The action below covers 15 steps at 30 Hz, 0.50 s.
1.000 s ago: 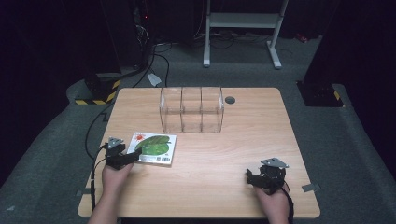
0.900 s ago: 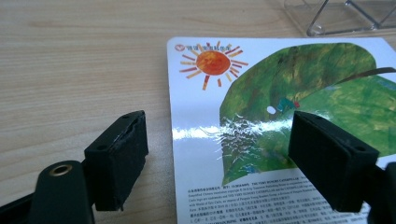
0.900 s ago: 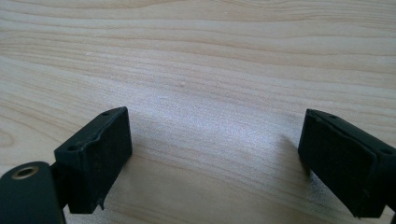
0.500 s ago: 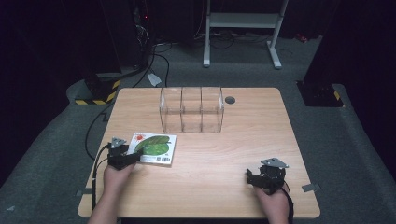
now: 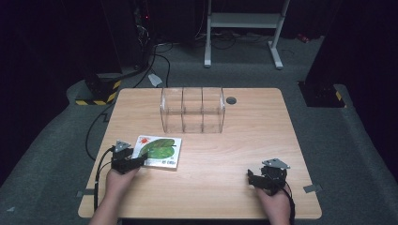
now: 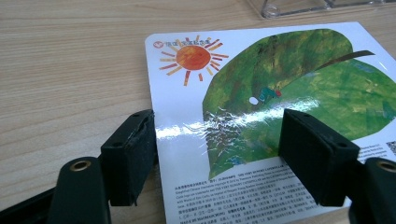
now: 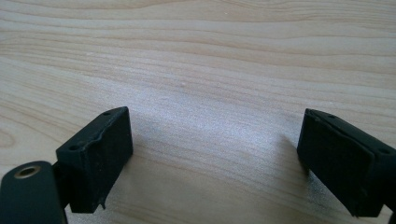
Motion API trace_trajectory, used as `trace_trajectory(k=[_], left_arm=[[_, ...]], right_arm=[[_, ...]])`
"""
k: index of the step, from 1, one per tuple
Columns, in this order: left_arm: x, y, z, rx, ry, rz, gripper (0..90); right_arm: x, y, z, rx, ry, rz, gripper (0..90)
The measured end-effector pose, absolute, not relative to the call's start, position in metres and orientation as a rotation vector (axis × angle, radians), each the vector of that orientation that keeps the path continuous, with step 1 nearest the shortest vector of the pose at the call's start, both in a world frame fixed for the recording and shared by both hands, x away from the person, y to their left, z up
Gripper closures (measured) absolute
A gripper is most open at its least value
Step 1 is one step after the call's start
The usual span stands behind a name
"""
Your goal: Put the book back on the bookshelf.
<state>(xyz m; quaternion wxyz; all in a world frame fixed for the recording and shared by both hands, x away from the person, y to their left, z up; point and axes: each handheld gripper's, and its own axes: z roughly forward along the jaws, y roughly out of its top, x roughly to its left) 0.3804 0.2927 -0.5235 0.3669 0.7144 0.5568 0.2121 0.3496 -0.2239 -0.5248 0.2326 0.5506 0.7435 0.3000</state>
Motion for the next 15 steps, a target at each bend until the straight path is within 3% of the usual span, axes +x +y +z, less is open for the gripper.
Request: trace_trajectory(k=[15], left_arm=[[0.375,0.28,-0.524,1.854,1.389,0.519,28.2]], right_arm=[[0.349,-0.224,-0.525,1.509,2.039,0.826,11.9]])
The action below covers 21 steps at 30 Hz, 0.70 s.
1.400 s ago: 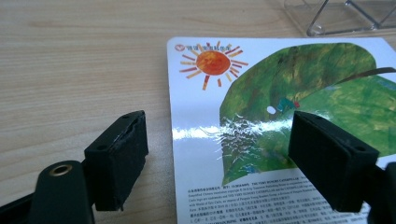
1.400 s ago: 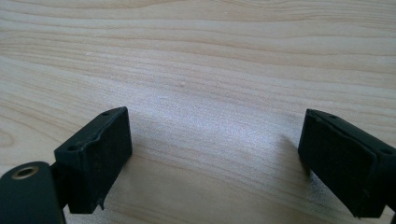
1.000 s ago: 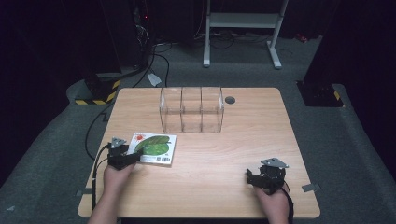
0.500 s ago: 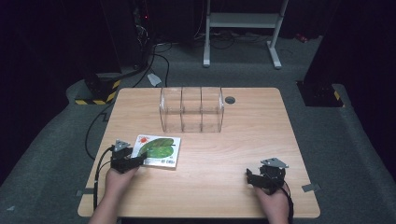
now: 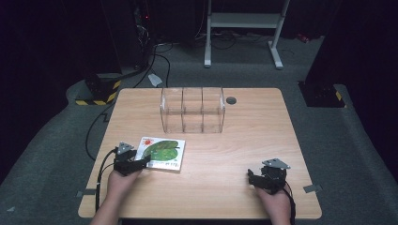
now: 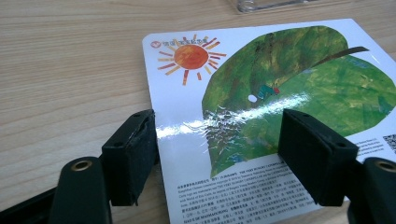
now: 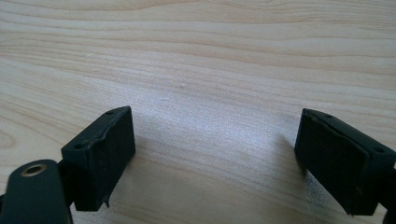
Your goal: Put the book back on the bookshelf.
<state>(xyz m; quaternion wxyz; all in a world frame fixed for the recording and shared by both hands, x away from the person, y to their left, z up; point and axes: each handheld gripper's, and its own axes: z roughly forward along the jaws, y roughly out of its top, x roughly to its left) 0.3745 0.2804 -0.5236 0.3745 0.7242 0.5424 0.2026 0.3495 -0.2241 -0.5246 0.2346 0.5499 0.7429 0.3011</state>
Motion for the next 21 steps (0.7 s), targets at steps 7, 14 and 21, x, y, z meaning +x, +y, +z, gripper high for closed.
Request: trace_trajectory(k=[7,14,21], left_arm=[[0.371,0.274,-0.523,1.875,1.367,0.496,29.2],[0.371,0.269,-0.523,1.885,1.343,0.485,29.5],[0.368,0.259,-0.522,1.908,1.309,0.473,29.6]], right_arm=[[0.349,-0.224,-0.524,1.502,2.044,0.832,13.4],[0.348,-0.224,-0.524,1.469,2.054,0.845,18.3],[0.348,-0.222,-0.524,1.466,2.05,0.837,18.3]])
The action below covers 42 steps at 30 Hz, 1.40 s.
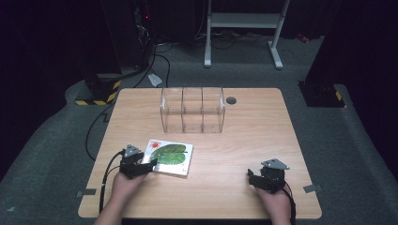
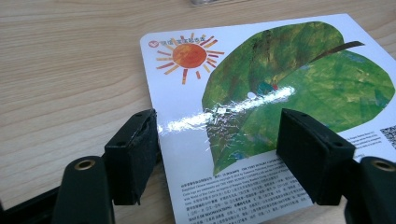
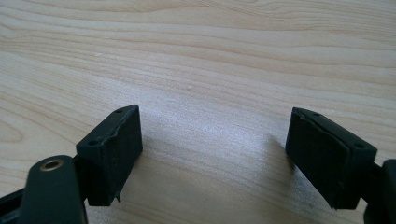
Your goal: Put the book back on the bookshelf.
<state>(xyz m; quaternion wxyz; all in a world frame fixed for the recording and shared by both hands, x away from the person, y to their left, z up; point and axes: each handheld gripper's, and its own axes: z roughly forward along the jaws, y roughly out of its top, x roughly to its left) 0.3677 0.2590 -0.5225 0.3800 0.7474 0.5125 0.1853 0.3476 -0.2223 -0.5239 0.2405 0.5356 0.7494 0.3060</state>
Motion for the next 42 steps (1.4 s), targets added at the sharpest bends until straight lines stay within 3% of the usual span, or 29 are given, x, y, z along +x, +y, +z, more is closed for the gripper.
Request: trace_trajectory(k=[28,33,42], left_arm=[[0.348,0.193,-0.521,2.013,1.106,0.386,29.5],[0.348,0.203,-0.515,1.913,1.141,0.391,31.7],[0.347,0.206,-0.522,1.948,1.162,0.341,31.2]], right_arm=[[0.347,-0.222,-0.523,1.468,2.051,0.831,21.0],[0.343,-0.217,-0.52,1.438,2.055,0.853,23.7],[0.335,-0.19,-0.512,1.409,2.073,0.962,22.5]])
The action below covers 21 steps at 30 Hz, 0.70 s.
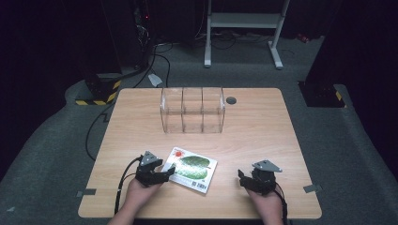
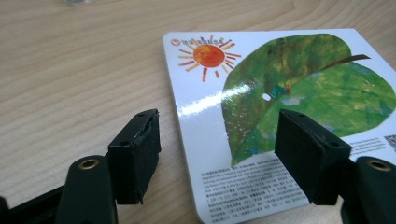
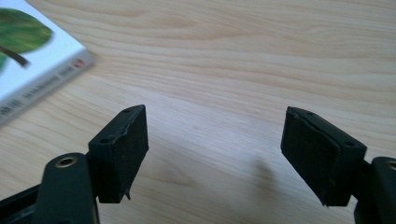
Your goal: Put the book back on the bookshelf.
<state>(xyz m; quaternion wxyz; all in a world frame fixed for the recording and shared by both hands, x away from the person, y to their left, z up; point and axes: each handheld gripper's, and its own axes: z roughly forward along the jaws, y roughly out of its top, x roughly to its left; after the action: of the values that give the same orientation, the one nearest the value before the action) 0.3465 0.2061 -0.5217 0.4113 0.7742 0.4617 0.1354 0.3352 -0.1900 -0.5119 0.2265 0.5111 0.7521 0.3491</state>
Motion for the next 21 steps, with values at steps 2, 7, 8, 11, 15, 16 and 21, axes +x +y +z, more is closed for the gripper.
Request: trace_trajectory(k=[2,7,8,11,15,16,21], left_arm=[[0.343,0.207,-0.522,1.934,1.163,0.335,31.3],[0.339,0.21,-0.524,1.933,1.172,0.315,31.4],[0.338,0.21,-0.524,1.929,1.178,0.31,31.4],[0.339,0.212,-0.525,1.922,1.187,0.282,31.2],[0.338,0.212,-0.525,1.917,1.189,0.27,31.1],[0.337,0.211,-0.525,1.915,1.188,0.271,31.3],[0.336,0.21,-0.525,1.929,1.174,0.271,32.3]], right_arm=[[0.333,-0.18,-0.509,1.398,2.079,1.007,22.2],[0.331,-0.16,-0.505,1.361,2.119,1.037,22.3],[0.331,-0.155,-0.505,1.344,2.132,1.043,22.3],[0.329,-0.145,-0.504,1.333,2.153,1.066,24.1],[0.327,-0.131,-0.505,1.314,2.21,1.1,27.5],[0.327,-0.128,-0.506,1.314,2.221,1.105,27.5],[0.325,-0.117,-0.508,1.29,2.261,1.104,28.9]])
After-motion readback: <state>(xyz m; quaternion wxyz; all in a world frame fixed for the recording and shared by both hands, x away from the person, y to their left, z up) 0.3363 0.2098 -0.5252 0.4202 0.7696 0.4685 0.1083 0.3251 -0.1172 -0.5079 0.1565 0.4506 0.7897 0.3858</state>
